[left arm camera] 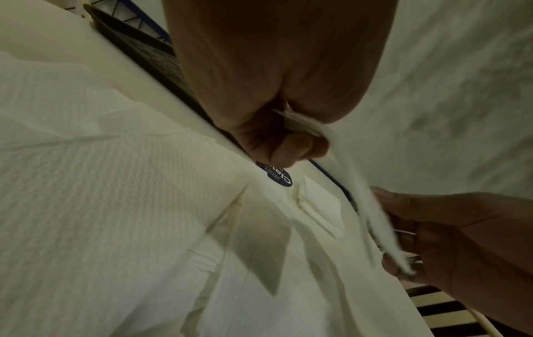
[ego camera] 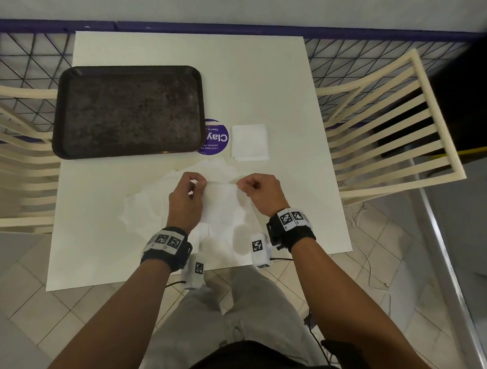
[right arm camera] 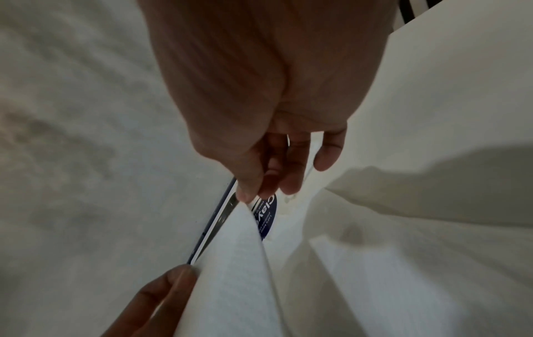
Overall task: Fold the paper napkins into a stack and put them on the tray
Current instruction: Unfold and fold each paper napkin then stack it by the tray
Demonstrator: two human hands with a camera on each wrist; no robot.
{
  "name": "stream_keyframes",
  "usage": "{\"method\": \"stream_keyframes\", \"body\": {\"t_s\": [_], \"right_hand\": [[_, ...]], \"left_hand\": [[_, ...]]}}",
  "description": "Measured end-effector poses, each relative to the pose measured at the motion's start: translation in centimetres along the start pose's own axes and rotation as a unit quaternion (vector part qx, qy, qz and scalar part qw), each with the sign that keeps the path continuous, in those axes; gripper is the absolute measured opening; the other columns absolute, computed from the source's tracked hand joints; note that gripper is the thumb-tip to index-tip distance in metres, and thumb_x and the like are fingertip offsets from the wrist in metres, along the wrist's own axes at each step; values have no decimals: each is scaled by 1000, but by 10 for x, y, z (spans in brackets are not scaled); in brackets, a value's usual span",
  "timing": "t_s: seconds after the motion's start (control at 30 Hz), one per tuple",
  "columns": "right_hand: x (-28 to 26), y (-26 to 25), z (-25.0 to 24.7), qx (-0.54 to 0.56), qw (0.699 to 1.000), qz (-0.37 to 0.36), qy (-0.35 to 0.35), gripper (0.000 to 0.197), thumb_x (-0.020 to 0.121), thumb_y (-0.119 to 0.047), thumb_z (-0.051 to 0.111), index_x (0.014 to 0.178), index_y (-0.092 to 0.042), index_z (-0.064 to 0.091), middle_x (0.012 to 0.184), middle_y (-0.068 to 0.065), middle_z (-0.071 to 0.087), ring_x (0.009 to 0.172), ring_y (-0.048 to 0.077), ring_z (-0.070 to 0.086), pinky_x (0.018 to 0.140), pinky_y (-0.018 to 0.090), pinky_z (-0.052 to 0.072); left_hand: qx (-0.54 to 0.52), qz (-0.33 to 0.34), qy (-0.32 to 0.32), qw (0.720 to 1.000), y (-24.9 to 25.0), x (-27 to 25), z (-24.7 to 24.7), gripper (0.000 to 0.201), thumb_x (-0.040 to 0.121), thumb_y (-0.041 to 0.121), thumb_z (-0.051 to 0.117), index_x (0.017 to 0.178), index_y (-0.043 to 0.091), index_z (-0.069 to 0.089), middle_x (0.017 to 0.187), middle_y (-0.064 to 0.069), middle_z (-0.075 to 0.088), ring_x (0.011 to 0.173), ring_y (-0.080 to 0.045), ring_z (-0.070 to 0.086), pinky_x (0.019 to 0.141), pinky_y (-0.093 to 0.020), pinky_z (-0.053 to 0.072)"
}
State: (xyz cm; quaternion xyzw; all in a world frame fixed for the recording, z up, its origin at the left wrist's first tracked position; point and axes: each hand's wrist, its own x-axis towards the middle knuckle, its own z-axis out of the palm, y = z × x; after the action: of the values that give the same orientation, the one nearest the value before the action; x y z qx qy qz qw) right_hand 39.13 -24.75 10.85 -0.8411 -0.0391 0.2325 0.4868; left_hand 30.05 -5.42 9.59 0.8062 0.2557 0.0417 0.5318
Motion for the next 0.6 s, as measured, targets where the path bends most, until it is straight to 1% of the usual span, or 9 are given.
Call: {"method": "stream_keyframes", "body": {"t_s": [0.1,0.13,0.2,0.23,0.3,0.4,0.47,0.53,0.6], "right_hand": [[-4,-3,8,52,998,29,4,5,94,-29,67,91,-28,70,87,-5,73,79,17,69,80,33,56],[-6,-6,10,77,996,52,-3,10,95,-35,66,98,-25,69,90,-3,74,79,16,71,77,31,55],[-10,-9,16,75,993,90,-33,32,94,-48,65,107,-19,66,89,-3,74,76,12,71,73,28,53],[-11,-8,18,46,993,93,-49,35,93,-49,65,104,-17,66,83,-5,72,73,10,70,73,28,52],[-14,-6,22,-8,994,74,-75,31,91,-40,68,88,-9,64,70,-1,67,66,10,64,69,24,50],[-12,-4,24,-37,995,60,-77,24,88,-23,66,81,0,59,72,14,68,65,18,62,66,25,50],[-7,-6,18,-35,996,53,-65,22,90,-17,65,81,1,58,70,14,65,63,19,62,59,19,48],[10,-6,9,-47,997,45,-33,25,91,-20,65,78,-1,55,68,12,63,62,21,62,58,26,49],[35,-4,-2,-74,996,46,7,29,90,-26,64,71,-11,49,68,11,62,68,31,63,67,39,52]], "left_hand": [[2,1,9,1000,2,0,2,11,108,24,52,111,18,61,90,-1,65,73,-7,56,59,-6,37],[2,-1,13,1000,3,0,3,11,108,24,52,111,18,60,89,0,64,72,-7,55,58,-7,37],[1,-9,18,1000,4,1,6,11,109,23,50,112,17,59,86,2,62,71,-7,54,58,-10,37],[-1,-13,21,1000,4,1,8,11,109,23,50,113,17,59,86,2,61,70,-7,54,59,-13,38],[-3,-17,24,1000,5,4,11,11,109,22,50,113,17,58,85,2,62,70,-7,55,59,-15,38],[-7,-25,27,999,8,8,13,13,109,24,50,115,17,59,93,0,64,75,-7,57,61,-9,39],[-21,-46,20,998,10,10,13,19,109,32,50,120,19,59,100,-1,66,80,-13,62,65,-16,47],[-30,-82,-8,996,10,13,11,24,109,39,49,123,22,57,99,-1,68,73,-21,66,54,-24,52],[-19,-97,-40,994,4,15,9,23,109,38,48,119,21,59,91,-1,72,61,-22,65,48,-24,49]]}}
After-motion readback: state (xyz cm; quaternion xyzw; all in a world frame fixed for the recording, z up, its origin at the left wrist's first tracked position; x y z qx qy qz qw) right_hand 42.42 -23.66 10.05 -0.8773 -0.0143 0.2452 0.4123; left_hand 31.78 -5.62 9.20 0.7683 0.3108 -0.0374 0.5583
